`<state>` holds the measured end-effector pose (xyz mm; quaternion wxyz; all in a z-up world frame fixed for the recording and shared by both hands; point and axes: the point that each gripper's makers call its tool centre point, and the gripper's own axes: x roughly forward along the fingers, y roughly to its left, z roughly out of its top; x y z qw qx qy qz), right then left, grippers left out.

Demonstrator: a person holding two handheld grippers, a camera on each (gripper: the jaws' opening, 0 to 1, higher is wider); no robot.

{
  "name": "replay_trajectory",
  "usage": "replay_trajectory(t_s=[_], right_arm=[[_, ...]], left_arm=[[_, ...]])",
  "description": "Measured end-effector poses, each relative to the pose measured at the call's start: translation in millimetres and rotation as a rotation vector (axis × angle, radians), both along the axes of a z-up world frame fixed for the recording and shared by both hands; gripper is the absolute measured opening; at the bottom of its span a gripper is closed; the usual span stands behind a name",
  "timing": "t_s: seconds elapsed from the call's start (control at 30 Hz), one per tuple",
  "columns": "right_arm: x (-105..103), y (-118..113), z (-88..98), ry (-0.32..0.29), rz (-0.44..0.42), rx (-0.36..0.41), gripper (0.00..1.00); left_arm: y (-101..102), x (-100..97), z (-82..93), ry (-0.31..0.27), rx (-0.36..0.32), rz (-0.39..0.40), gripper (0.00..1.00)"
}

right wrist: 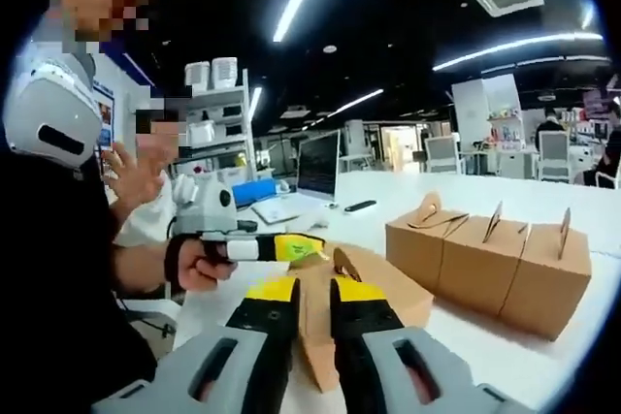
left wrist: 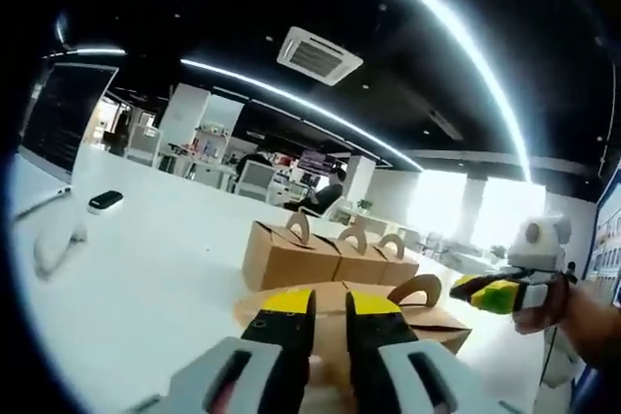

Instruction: Pick up one paper box from the group, open the paper box, and remove the item inside

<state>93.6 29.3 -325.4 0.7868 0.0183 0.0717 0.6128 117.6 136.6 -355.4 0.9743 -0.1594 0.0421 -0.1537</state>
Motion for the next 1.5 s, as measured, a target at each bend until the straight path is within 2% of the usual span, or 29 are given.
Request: replay_trajectory(t_s=[0.13, 0.23, 0.3, 0.37, 0.4, 0.53, 0.63, 0.77, 0.87, 1.1, 1.17, 1.23, 1.37, 1.5], right_arm=[[1, -11, 12.4, -0.008, -0.064, 0.056, 0.2], [2, -18, 7.0, -0.016, -0.105, 0.035, 0.24], [2, -24, 0.2, -0.011, -0.127, 0.019, 0.27], [3, -29, -4.8, 0.008, -0.148, 0.019, 0.29], [3, -31, -5.8, 0.012, -0.155, 0.02, 0.31], [8, -45, -1.2, 0.005, -0.224, 0.054, 0.34], [11, -54, 4.1, -0.009, -0.26, 0.074, 0.34], [14, -67, 2.2, -0.012, -0.293, 0.075, 0.34], [14, -72, -1.5, -0.007, -0.308, 0.067, 0.34], [10, -77, -5.2, -0.002, -0.333, 0.062, 0.33], [10, -78, -5.7, -0.002, -0.336, 0.061, 0.33], [10, -79, -6.7, -0.001, -0.338, 0.059, 0.33], [9, -79, -8.8, -0.003, -0.345, 0.052, 0.33], [10, -78, -9.2, -0.008, -0.348, 0.046, 0.33]], left_arm=[[3, -2.3, 3.4, -0.012, -0.011, -0.004, 0.16], [4, -2.9, 6.6, -0.025, -0.008, -0.016, 0.17], [1, -4.5, 8.9, -0.028, 0.004, -0.037, 0.26], [-6, -7.5, 10.0, -0.028, 0.041, -0.08, 0.35], [-7, -8.0, 10.6, -0.032, 0.057, -0.085, 0.35], [-19, -13.2, 19.4, -0.087, 0.192, -0.132, 0.35], [-25, -17.7, 25.1, -0.12, 0.253, -0.164, 0.35], [-32, -21.4, 28.1, -0.139, 0.267, -0.215, 0.32], [-35, -19.0, 21.2, -0.128, 0.31, -0.237, 0.32], [-39, -15.9, -0.8, -0.068, 0.335, -0.29, 0.32], [-38, -15.3, -5.3, -0.051, 0.323, -0.3, 0.32], [-37, -15.0, -5.4, -0.038, 0.287, -0.305, 0.32], [-40, -16.5, -5.0, -0.046, 0.293, -0.309, 0.32], [-41, -17.2, -5.5, -0.039, 0.271, -0.314, 0.31]])
